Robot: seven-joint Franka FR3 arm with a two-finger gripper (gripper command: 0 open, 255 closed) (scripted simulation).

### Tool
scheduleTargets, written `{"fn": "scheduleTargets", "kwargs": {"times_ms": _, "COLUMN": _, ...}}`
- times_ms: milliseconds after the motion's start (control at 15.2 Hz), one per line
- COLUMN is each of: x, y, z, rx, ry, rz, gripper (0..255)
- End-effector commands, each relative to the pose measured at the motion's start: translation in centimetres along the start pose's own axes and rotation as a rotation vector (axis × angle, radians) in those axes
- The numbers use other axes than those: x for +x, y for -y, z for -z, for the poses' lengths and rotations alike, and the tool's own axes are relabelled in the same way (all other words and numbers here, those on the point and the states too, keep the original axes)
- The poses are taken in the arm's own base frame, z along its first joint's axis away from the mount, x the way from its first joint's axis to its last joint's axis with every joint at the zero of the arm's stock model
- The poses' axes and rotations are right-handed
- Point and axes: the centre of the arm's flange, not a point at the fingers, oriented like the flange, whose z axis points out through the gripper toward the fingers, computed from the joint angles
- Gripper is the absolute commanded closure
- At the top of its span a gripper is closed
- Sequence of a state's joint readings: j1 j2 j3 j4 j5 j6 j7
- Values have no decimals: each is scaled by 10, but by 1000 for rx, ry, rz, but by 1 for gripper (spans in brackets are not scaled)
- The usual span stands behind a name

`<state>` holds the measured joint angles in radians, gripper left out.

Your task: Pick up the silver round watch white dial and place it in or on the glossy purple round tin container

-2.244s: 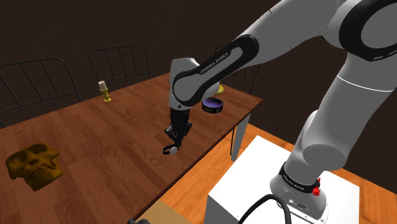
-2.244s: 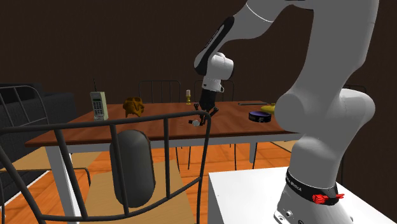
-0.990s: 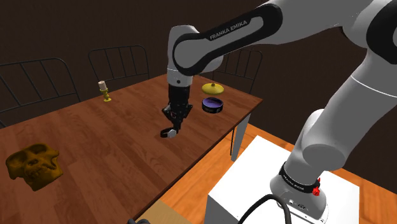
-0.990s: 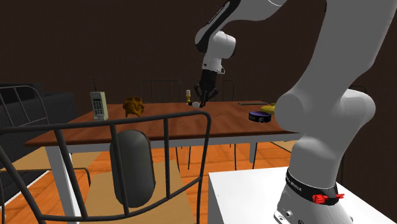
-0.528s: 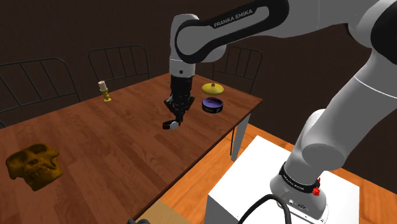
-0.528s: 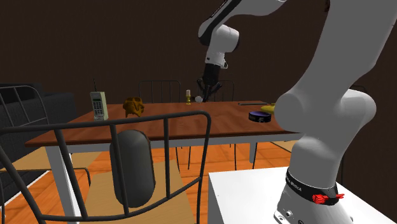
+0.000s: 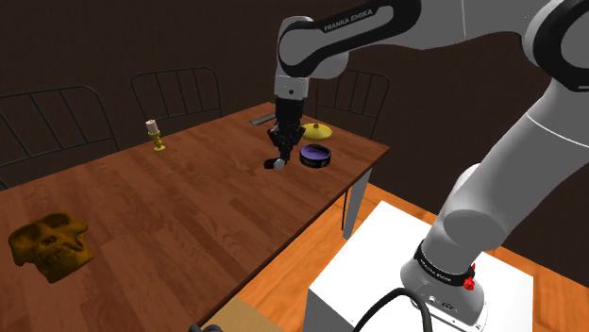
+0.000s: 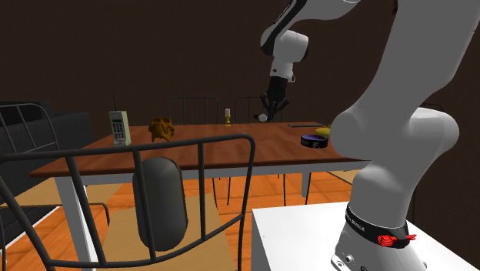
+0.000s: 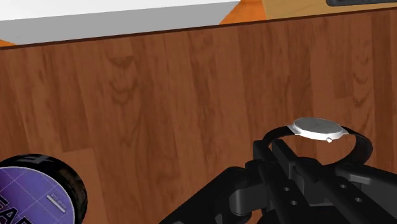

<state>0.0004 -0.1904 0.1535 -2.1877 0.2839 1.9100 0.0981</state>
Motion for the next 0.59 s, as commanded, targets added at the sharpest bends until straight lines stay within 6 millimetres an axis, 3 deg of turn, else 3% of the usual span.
{"fn": "scheduleTargets", "kwargs": {"times_ms": 0, "x": 6, "y": -25, "z": 8, "rx": 0, "ry": 0, "rz": 1, "gripper": 255}}
{"fn": "scheduleTargets", "kwargs": {"times_ms": 528, "x": 33, "y": -123, "z": 37, "rx": 0, "ry": 0, "rz": 1, "gripper": 255}}
